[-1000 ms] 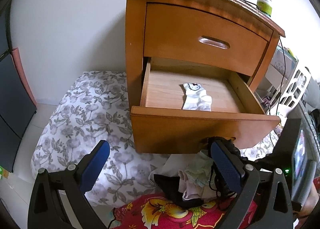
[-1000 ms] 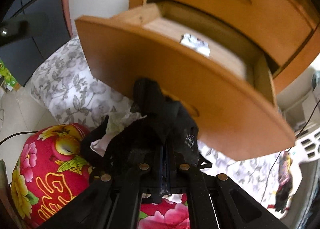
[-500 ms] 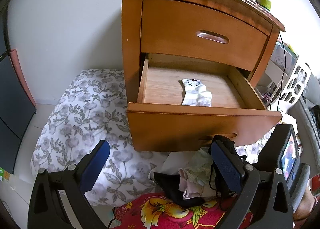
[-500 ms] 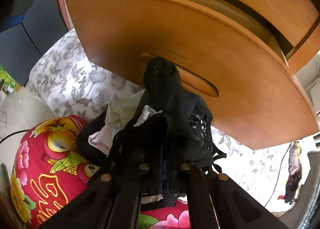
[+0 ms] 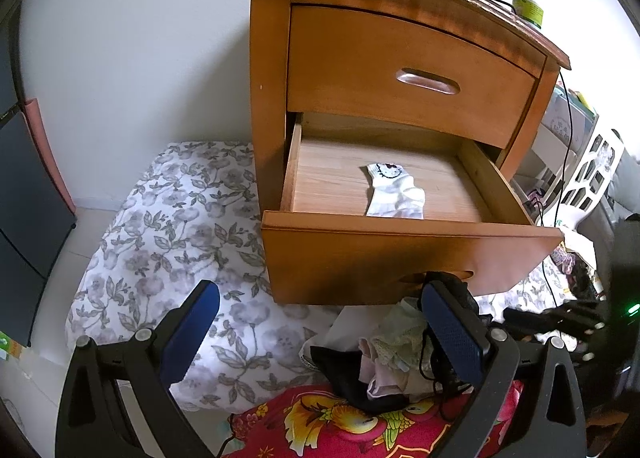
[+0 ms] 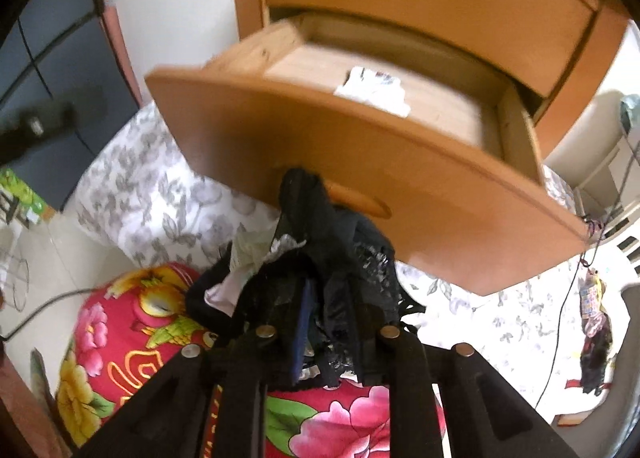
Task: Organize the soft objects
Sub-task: 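Open the right tool to release the black lace onto the pile, then withdraw the right tool while reaching the left tool toward the drawer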
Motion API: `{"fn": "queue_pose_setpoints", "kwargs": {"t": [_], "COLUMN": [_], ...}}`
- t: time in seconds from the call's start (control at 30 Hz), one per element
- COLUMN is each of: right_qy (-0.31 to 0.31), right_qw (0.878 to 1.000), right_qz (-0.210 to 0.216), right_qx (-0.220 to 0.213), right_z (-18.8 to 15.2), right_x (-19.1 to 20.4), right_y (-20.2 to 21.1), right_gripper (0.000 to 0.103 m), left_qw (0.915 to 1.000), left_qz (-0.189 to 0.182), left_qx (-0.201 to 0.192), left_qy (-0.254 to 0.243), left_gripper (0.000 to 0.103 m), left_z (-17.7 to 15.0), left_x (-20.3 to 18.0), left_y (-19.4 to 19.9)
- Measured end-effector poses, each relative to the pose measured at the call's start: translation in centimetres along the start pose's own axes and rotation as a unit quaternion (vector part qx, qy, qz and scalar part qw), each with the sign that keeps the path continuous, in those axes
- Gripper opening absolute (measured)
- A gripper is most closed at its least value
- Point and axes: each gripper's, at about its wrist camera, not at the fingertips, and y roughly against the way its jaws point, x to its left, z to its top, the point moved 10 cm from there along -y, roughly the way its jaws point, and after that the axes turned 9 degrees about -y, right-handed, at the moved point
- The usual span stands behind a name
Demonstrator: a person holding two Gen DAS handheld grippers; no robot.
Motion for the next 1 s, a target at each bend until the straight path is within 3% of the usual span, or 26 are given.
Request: {"fn": "queue_pose_setpoints", "kwargs": {"t": [0.2, 0.37, 0.47, 0.5, 0.83, 1.0], "right_qy": [-0.074, -0.101, -0.128, -0.141, -0.165, -0.161], "right_qw": [0.994, 0.991, 0.986, 0.983, 0.98, 0.98], "right_qz": [0.002, 0.004, -0.008, -0.012, -0.006, -0.019], "right_qx": [-0.074, -0.089, -0.106, -0.114, -0.112, -0.112], "right_z": [1.0, 0.2, 0.0, -0.1, -1.3, -1.7], "right_x": [-1.7, -2.4, -3.4, -3.8, -4.9, -5.1], "right_y": [3.7, 4.2, 4.7, 4.8, 4.1, 3.8], "right_gripper": [0.032, 0.035, 0.064, 0.068, 0.081, 0.101], "left_qw": [1.0, 0.9999, 0.9999, 0.9999, 0.9994, 0.9984], "left_qz": [0.002, 0.004, 0.006, 0.009, 0.033, 0.057], "left_qx": [-0.004, -0.001, 0.0, 0.0, -0.002, -0.001], "left_qy": [-0.003, -0.011, -0.012, -0.01, 0.011, 0.005], "left_gripper": [0.101, 0.101, 0.101, 0.101, 0.101, 0.101], "left_z": [0.3, 0.3, 0.2, 0.2, 0.1, 0.0], "left_x": [-0.5, -1.2, -1.4, -1.4, -1.1, -0.9], "left_y": [0.5, 0.4, 0.5, 0.5, 0.5, 0.3]}}
